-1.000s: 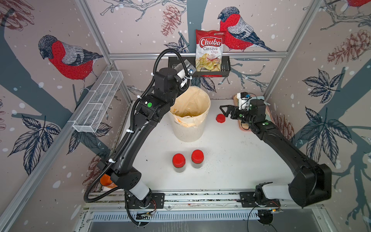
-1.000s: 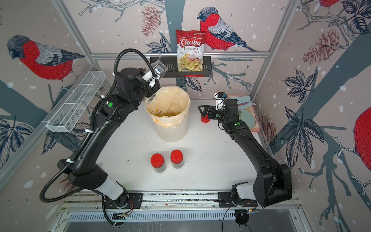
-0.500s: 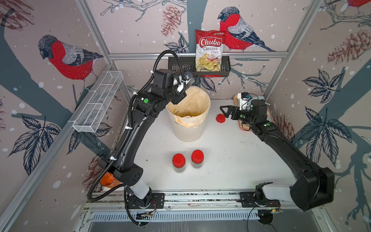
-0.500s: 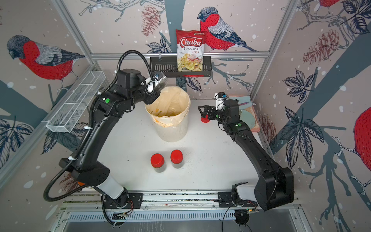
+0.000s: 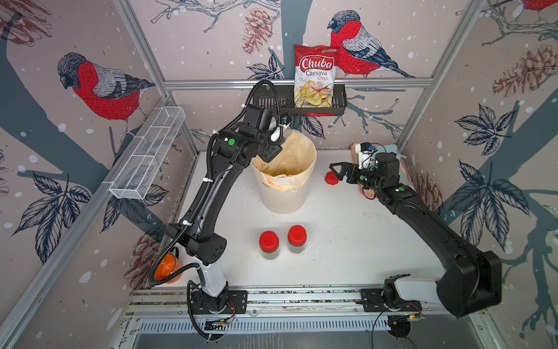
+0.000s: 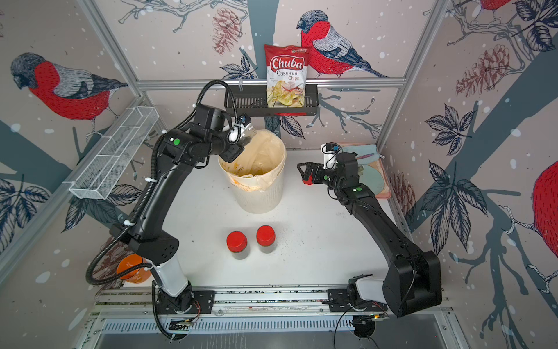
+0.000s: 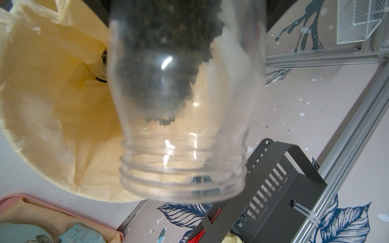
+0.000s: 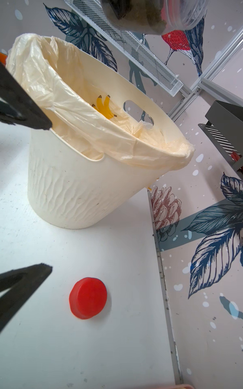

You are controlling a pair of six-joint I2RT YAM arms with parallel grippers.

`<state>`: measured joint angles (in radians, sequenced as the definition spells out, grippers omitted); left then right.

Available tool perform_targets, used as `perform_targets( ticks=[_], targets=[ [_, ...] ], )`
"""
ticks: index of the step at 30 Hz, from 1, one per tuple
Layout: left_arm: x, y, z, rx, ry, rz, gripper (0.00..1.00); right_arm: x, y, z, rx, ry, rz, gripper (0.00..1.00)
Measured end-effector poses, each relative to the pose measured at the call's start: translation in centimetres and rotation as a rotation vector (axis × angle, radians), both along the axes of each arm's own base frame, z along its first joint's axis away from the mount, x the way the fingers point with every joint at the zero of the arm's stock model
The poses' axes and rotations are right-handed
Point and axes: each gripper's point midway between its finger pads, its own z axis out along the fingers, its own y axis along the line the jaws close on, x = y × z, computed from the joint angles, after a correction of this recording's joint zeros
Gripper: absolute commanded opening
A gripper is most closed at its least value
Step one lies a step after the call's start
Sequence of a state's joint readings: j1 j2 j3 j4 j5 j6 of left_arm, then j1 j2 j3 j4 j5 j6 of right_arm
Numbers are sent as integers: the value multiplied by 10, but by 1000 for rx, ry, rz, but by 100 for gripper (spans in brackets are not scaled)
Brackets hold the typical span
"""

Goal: Empty moldy tea leaves from jars
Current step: Pour the moldy tea leaves from the jar into the trash bin.

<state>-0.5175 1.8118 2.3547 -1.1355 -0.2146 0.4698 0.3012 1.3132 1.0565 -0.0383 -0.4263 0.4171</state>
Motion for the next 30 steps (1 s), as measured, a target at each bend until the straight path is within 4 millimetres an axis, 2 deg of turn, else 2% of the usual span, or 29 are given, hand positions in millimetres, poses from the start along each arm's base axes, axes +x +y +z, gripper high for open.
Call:
perform_targets(
  ticks=[8, 14, 19, 25, 27, 30],
  targets=[
    [4, 11, -30, 54, 69, 82, 44, -4, 9, -5, 0, 11, 28, 100],
    [10, 22, -23, 93, 12, 150, 42, -6, 12, -7, 1, 16, 35, 99],
    [8, 29, -28, 198, -63, 188, 42, -6, 13, -8, 1, 18, 36, 99],
    [-10, 11, -25, 326, -182, 95, 44, -7, 13, -11, -2, 26, 36, 99],
    [-9, 8, -17, 350, -219, 81, 44, -7, 13, -11, -3, 26, 36, 99],
    [-4, 14, -8, 430, -265, 103, 45, -7, 12, -12, -3, 27, 36, 100]
  ],
)
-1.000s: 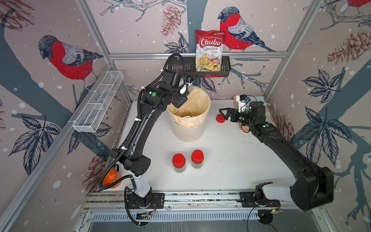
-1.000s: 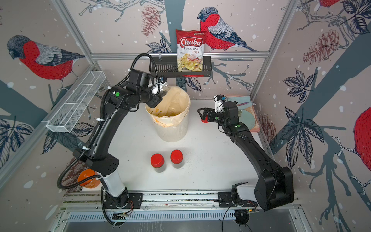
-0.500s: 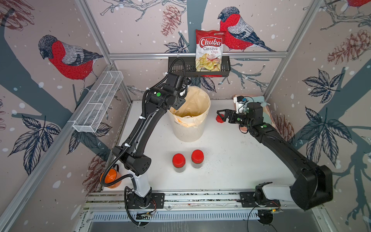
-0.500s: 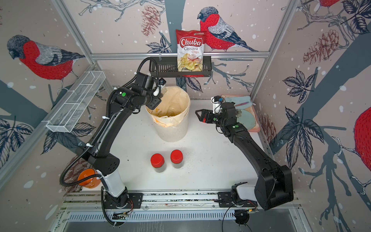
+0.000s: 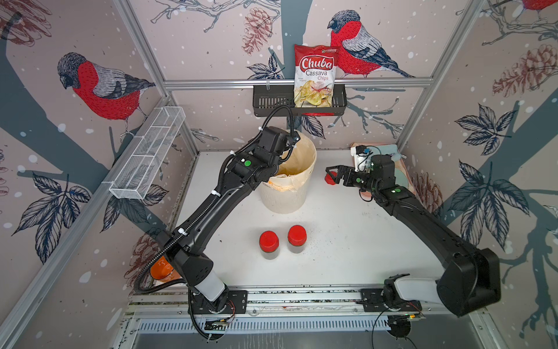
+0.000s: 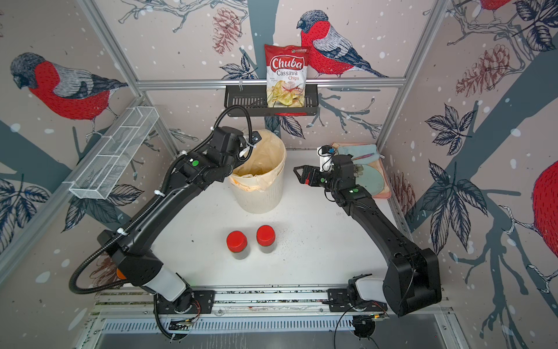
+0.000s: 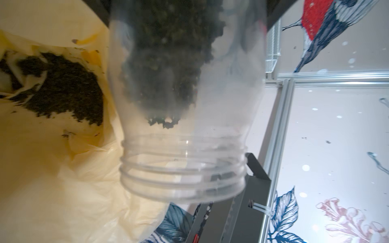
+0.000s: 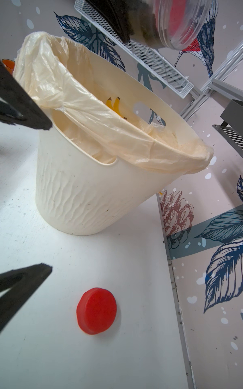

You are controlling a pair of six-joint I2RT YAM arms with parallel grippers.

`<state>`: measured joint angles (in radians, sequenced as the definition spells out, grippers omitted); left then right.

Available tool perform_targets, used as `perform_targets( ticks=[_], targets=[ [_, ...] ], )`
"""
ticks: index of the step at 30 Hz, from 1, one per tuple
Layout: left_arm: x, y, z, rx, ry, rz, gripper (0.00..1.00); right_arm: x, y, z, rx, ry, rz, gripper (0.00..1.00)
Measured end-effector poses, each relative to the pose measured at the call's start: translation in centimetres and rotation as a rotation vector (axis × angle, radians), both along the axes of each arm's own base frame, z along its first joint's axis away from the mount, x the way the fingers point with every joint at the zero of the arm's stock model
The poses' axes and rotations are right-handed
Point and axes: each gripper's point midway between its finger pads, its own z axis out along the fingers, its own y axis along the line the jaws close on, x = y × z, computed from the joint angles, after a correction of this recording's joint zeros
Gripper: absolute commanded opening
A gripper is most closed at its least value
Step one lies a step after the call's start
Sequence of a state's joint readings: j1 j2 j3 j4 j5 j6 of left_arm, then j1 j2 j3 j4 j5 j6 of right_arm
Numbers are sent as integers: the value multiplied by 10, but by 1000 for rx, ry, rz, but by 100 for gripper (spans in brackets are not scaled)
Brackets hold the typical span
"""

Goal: Empty moldy tea leaves from jars
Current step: Pour the moldy tea leaves from the jar into the trash bin.

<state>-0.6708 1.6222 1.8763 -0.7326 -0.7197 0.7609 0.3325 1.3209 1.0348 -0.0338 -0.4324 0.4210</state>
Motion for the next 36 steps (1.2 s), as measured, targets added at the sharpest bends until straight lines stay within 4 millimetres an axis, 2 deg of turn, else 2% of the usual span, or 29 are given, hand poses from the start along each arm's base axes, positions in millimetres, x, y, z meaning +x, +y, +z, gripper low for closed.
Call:
perform_targets(
  ticks=[5, 9, 12, 17, 24, 30, 36],
  targets=[
    [10, 5, -3, 157, -3, 38, 45, -1, -1, -4, -3, 8, 0, 99],
    [10, 10, 3, 252, -15, 64, 46, -3, -2, -8, -5, 15, -1, 99],
    [6, 3, 10, 280, -23, 48, 47, -4, -3, -9, -4, 17, -2, 100],
    [1, -24, 27, 272, -25, 3, 48, -6, -3, -13, -2, 25, 5, 99],
    [0, -28, -3, 351, 62, 10, 48, -7, -5, -12, 3, 19, 6, 99],
    [-1, -21, -18, 394, 104, 14, 48, -10, -6, -13, 9, 17, 8, 100],
    [-8, -11, -15, 438, 105, 12, 49, -11, -3, -18, 27, 39, 19, 100]
  ],
)
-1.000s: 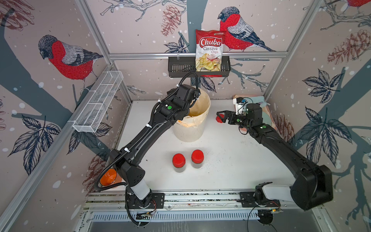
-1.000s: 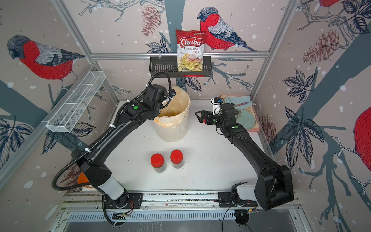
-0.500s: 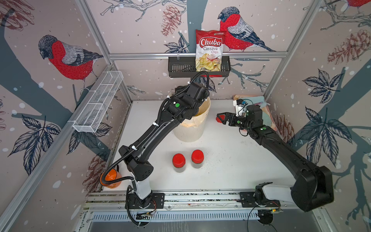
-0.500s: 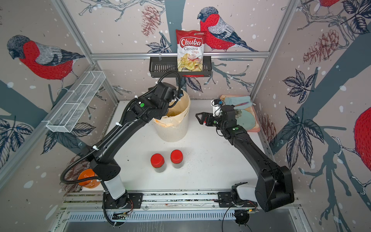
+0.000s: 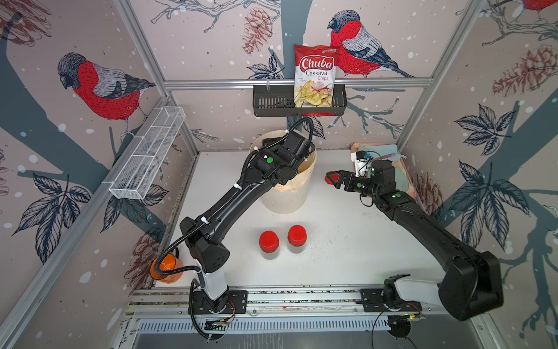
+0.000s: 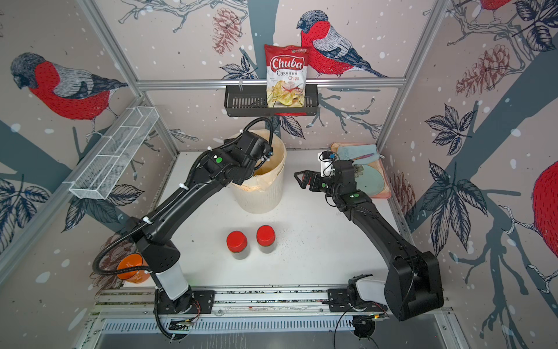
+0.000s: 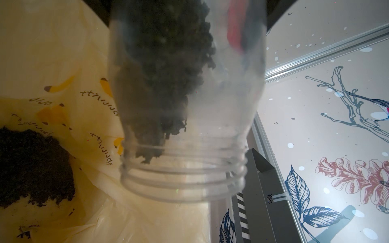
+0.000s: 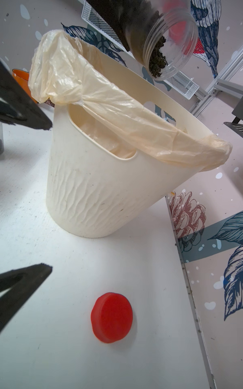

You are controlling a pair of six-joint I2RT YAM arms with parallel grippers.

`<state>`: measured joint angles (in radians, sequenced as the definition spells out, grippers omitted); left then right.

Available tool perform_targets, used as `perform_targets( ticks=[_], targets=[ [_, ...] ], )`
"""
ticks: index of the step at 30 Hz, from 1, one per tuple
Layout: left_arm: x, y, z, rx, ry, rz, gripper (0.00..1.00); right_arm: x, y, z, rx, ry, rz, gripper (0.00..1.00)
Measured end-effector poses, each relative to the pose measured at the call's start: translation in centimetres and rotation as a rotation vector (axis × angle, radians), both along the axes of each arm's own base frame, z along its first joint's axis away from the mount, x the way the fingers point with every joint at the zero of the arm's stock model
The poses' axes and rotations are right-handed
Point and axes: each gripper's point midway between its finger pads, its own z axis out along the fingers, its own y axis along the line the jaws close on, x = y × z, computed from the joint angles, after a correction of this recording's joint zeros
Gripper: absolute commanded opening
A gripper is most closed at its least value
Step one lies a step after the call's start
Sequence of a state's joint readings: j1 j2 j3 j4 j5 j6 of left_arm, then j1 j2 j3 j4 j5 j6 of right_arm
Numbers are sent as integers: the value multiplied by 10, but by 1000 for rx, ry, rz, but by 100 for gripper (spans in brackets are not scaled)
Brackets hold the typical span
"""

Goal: Empty moldy tea leaves from jars
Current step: Pour the moldy tea leaves from the jar into the trash bin.

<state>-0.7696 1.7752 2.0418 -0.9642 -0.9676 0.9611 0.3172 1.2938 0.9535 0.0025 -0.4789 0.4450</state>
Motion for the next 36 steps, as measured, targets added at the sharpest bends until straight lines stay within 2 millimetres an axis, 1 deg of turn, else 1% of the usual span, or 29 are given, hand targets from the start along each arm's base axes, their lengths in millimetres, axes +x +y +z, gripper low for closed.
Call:
perform_targets(
  ticks=[4, 11, 17, 20, 26, 32, 36],
  targets=[
    [0, 1, 1, 25, 4, -11, 49, 0, 1, -1, 6, -1, 5, 99],
    [-2, -2, 7, -12, 15, -24, 49, 2, 4, -4, 19, 5, 15, 100],
    [-6, -5, -14, 0, 81, -31, 47, 2, 5, -4, 28, 12, 15, 99],
    [-6, -5, -16, 8, 87, -30, 46, 1, 5, -4, 28, 10, 15, 100],
    [-6, -1, -2, 29, 39, -30, 45, 1, 5, -4, 29, 8, 15, 99],
    [-2, 2, 10, 111, -15, -41, 45, 1, 5, -6, 28, 14, 15, 99],
    [1, 2, 25, 143, -58, -52, 45, 1, 5, -7, 30, 17, 14, 99]
  ],
)
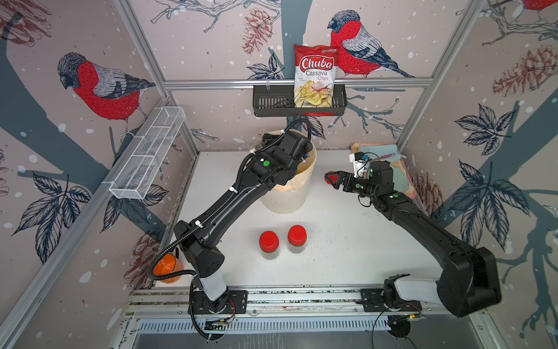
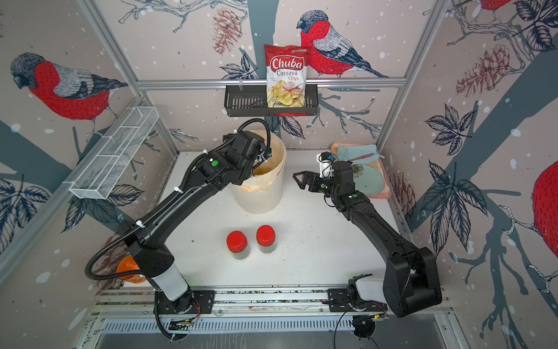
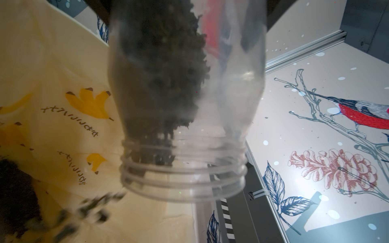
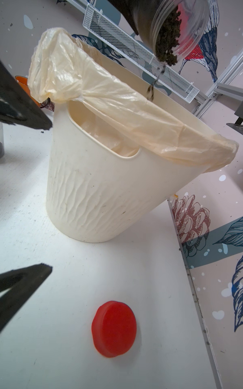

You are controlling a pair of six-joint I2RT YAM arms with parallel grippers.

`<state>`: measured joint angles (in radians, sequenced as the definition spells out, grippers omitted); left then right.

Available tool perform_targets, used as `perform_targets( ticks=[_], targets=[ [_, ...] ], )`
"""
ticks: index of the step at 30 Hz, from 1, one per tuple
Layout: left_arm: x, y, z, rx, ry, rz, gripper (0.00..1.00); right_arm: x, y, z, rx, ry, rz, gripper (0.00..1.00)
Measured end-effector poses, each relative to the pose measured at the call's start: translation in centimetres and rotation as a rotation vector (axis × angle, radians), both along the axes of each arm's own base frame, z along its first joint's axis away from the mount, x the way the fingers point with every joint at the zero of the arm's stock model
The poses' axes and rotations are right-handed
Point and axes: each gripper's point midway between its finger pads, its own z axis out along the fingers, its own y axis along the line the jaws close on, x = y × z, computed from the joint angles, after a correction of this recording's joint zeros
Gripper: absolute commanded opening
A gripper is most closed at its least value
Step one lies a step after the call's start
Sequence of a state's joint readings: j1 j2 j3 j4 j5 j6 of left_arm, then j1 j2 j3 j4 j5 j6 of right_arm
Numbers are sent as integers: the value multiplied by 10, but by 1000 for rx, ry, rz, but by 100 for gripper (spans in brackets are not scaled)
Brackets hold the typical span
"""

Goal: Empty moldy tea leaves from jars
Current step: Pour the moldy tea leaves from the jar into the trash bin.

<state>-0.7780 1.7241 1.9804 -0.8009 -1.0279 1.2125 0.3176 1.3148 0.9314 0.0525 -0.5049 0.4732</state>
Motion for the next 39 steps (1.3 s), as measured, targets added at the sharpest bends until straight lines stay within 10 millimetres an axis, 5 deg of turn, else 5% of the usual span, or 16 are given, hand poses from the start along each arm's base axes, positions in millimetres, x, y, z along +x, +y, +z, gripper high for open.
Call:
perform_targets(
  ticks=[20, 26, 39],
  targets=[
    [5, -9, -5, 142, 28, -79, 45, -3, 3, -2, 12, 1, 19, 99],
    [7, -16, 12, 147, -6, -99, 45, -3, 3, -2, 15, 0, 23, 99],
    [6, -25, -4, 197, 32, -140, 47, -4, 4, 1, 18, -6, 28, 99]
  ],
)
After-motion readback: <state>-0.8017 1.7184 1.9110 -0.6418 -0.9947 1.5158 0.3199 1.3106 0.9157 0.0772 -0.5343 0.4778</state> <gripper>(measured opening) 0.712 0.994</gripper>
